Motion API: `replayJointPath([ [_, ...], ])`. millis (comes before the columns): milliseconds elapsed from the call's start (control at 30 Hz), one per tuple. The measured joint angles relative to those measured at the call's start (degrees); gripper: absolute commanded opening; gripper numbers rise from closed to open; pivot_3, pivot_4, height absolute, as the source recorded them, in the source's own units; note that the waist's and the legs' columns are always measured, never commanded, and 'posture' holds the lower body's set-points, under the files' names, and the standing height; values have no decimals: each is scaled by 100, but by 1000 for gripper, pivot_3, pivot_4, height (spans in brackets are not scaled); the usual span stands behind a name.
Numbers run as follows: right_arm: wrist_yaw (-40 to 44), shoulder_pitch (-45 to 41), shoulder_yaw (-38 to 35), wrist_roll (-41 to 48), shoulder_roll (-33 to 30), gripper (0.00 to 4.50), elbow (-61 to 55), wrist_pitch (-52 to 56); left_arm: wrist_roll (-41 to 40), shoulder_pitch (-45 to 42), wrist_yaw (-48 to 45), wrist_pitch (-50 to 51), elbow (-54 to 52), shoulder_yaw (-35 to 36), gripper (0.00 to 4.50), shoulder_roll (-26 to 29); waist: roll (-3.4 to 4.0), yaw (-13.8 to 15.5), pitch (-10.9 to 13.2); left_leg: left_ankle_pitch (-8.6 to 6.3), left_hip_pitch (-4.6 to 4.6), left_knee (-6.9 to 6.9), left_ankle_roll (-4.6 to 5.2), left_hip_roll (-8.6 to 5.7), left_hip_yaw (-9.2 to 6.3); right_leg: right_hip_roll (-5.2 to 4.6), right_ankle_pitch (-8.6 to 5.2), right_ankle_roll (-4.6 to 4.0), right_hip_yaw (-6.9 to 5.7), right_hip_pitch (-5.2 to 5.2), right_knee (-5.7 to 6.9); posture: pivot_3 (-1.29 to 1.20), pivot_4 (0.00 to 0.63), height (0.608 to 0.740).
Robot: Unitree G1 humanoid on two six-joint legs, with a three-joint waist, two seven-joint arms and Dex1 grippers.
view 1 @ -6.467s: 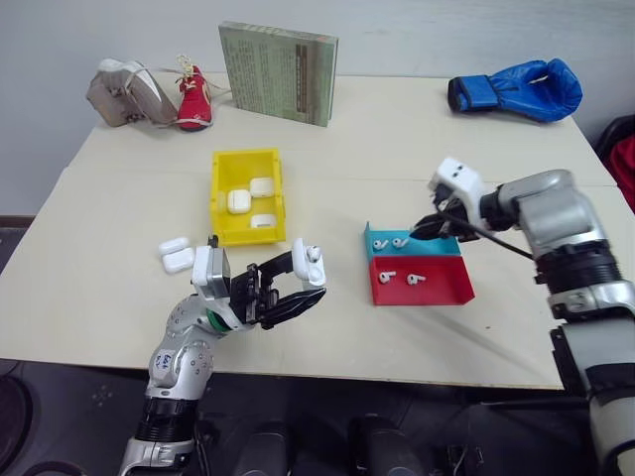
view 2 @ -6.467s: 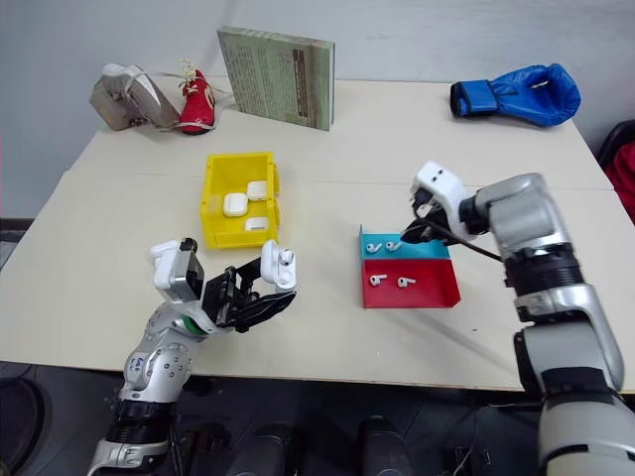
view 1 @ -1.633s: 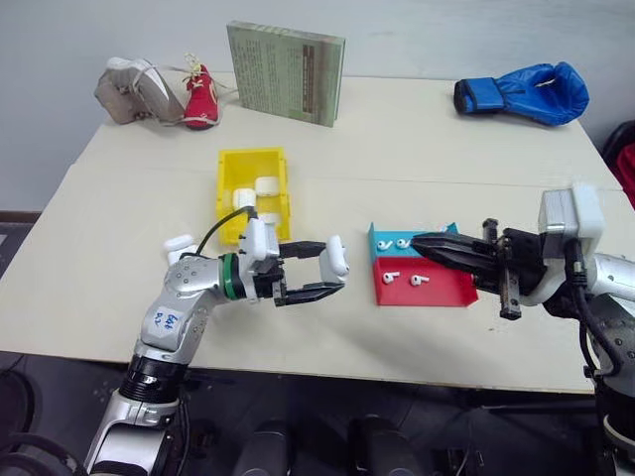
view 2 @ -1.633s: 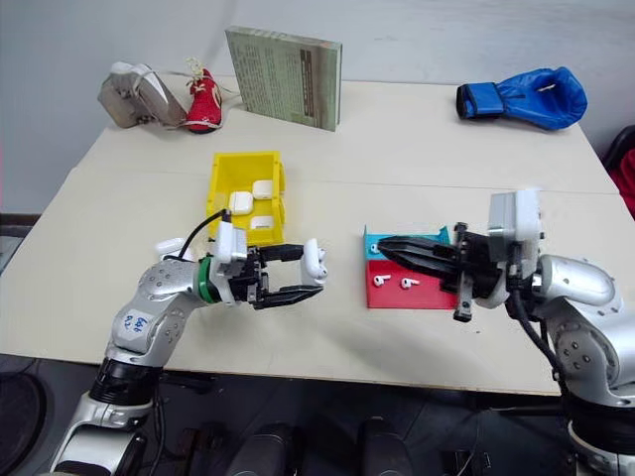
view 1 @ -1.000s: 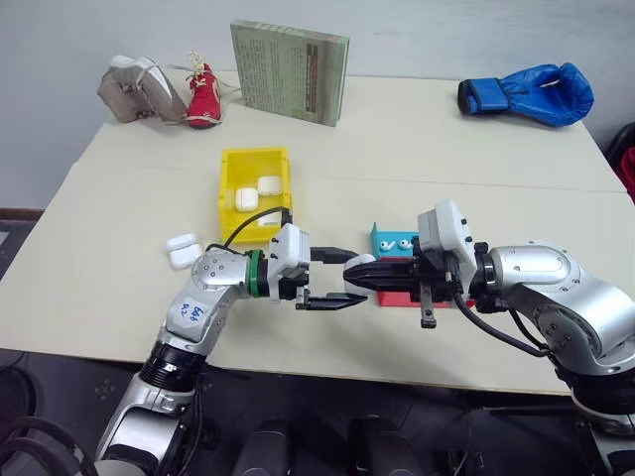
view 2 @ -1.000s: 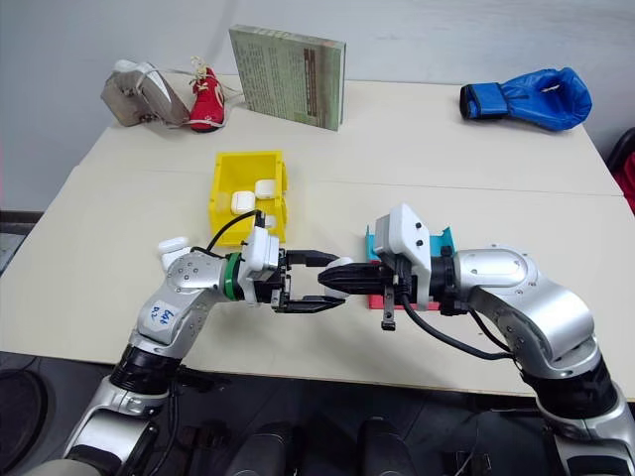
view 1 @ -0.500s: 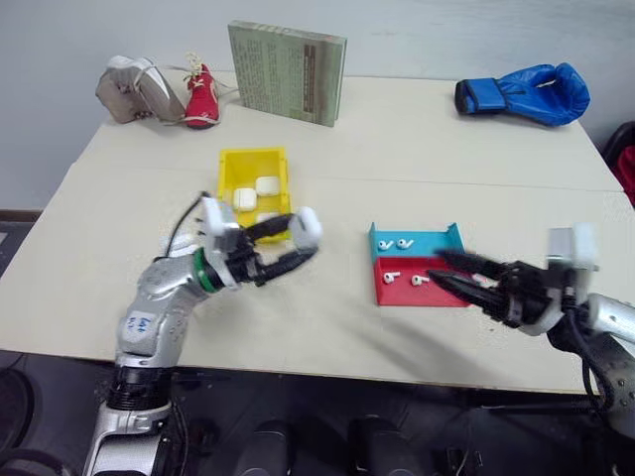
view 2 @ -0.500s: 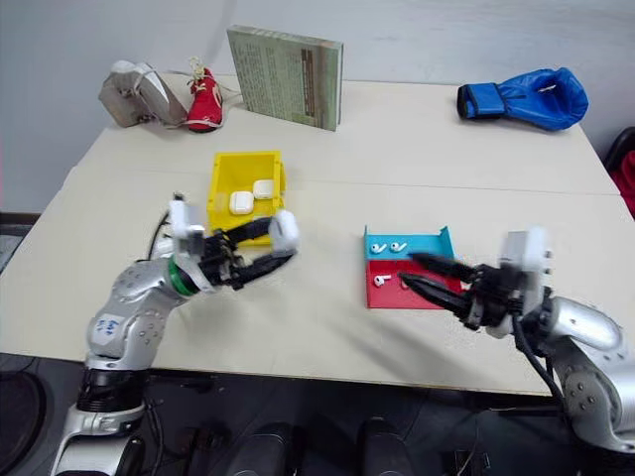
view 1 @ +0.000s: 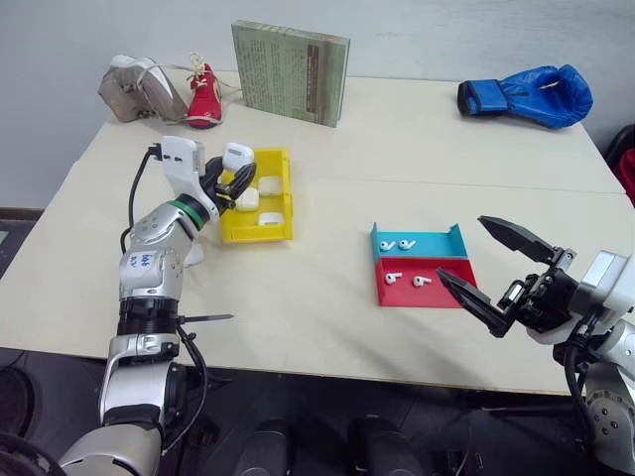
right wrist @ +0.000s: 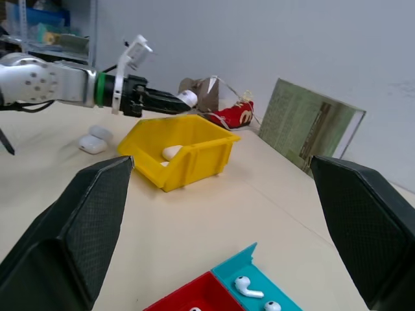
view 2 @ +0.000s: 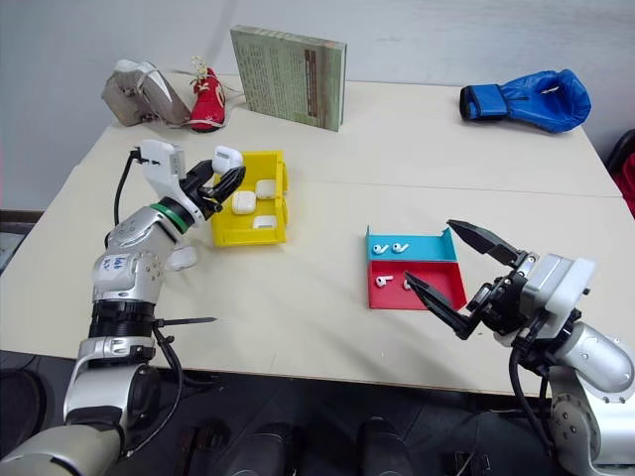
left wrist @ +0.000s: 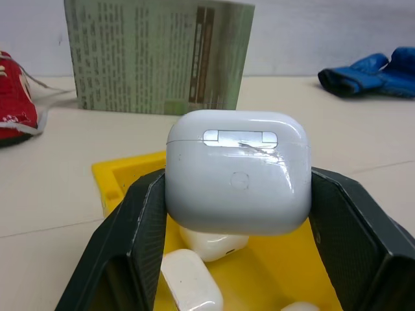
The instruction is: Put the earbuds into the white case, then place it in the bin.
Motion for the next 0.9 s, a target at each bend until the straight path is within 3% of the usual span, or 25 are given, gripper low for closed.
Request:
replayJointPath([
  [67, 43, 65, 3, -27, -40, 4466, 5, -66, 4, -66, -197, 31, 77, -17, 2793, 15, 0, -1, 0, 0, 0, -3, 0, 0, -1, 0, 0, 0, -1, 0, 0, 0, 150, 740],
  [233, 74, 150, 5, -52, -46, 4500, 95, -158, -28, -73, -660, 287, 65, -111, 4448, 225, 0, -12, 0, 1, 0, 1, -1, 2, -1, 0, 0, 0, -1, 0, 1, 0, 150, 740],
  [367, 185, 269, 1, -75, -141, 4500, 222, -248, -105, 149, -1036, 492, -493, -68, 4482, 704, 1, -67, 0, 1, 1, -1, -2, 3, -2, -1, 0, 0, 1, 0, 4, 0, 150, 740],
  [500, 465, 332, -15, -73, -409, 4500, 540, -285, -751, 764, -1632, 998, -1416, 376, 4482, 1229, 0, -90, 0, 1, 2, 2, -2, 6, -4, -3, 0, 0, 2, 3, 3, 0, 150, 740],
  [700, 1588, 544, -316, -234, -1284, 4500, 1558, -757, -1703, 3029, -3599, 1308, -2671, 1357, 4482, 2658, 2, -136, 1, -1, 21, -13, -3, 11, -4, -5, -3, -5, 13, 23, -44, 0, 150, 740],
  [800, 2228, 552, -587, -244, -1790, 4500, 2312, -925, -890, 4913, -3894, 118, -2769, 2231, 4482, 2960, 13, -155, 3, -4, 47, -40, 7, 13, 5, -14, -6, -12, 19, 44, -73, 0, 150, 740],
  [900, 2606, 476, -767, -256, -2030, 4500, 2890, -1114, -578, 5731, -3862, -438, -2648, 2777, 4482, 2842, 1, -88, 2, -1, 46, -47, 9, 16, -2, -14, -8, -16, 10, 54, -95, 0, 150, 740],
])
